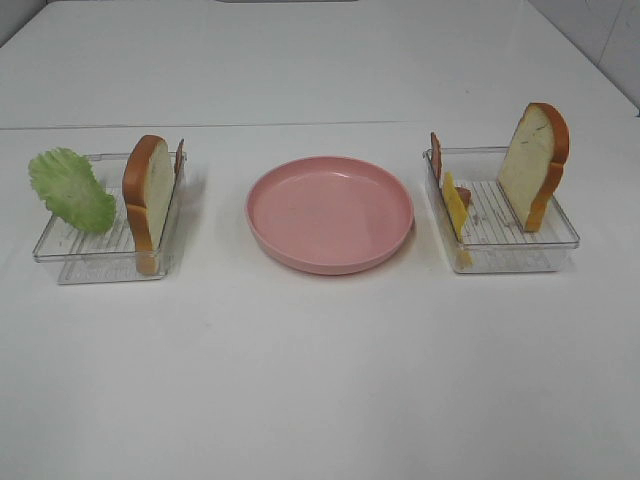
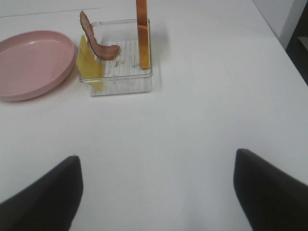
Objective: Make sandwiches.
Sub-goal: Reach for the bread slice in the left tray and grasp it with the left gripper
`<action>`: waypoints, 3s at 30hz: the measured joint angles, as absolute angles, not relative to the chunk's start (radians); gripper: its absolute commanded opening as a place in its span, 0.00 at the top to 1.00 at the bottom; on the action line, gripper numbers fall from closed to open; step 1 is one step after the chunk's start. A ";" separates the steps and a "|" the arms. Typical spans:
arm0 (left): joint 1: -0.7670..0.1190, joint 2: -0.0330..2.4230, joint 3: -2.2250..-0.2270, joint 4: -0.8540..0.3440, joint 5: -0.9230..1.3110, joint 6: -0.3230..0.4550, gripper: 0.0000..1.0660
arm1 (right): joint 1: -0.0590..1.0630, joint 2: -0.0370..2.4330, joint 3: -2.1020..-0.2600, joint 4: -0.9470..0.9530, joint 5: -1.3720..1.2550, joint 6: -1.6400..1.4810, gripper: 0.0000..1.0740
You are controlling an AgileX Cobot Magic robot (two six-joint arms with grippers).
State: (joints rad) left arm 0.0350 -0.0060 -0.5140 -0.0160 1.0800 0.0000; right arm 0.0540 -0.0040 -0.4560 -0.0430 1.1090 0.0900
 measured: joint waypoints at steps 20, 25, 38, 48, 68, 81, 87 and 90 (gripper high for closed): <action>0.035 -0.004 -0.514 0.009 1.082 0.007 0.11 | 0.054 -0.004 -0.456 -0.043 1.109 0.090 0.26; 0.035 0.186 -0.585 0.005 1.152 0.083 0.12 | 0.054 -0.004 -0.456 -0.043 1.109 0.090 0.26; 0.035 1.097 -1.177 0.010 1.177 0.106 0.12 | 0.054 -0.004 -0.456 -0.043 1.109 0.090 0.26; 0.035 1.503 -1.523 0.000 1.208 0.085 0.12 | 0.054 -0.004 -0.456 -0.043 1.109 0.090 0.26; -0.168 1.922 -1.818 -0.044 1.211 -0.070 0.12 | 0.054 -0.004 -0.456 -0.043 1.109 0.090 0.26; -0.369 2.121 -1.915 0.000 1.214 -0.203 0.12 | 0.054 -0.004 -0.456 -0.043 1.109 0.090 0.26; -0.377 2.177 -1.953 0.015 1.215 -0.227 0.12 | 0.054 -0.004 -0.456 -0.043 1.109 0.090 0.26; -0.377 2.201 -1.953 0.016 1.215 -0.228 0.12 | 0.054 -0.004 -0.456 -0.043 1.109 0.090 0.26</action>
State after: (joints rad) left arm -0.3770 2.2010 -1.9530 0.0160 1.2150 -0.2280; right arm 0.0540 -0.0040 -0.4560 -0.0430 1.1090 0.0900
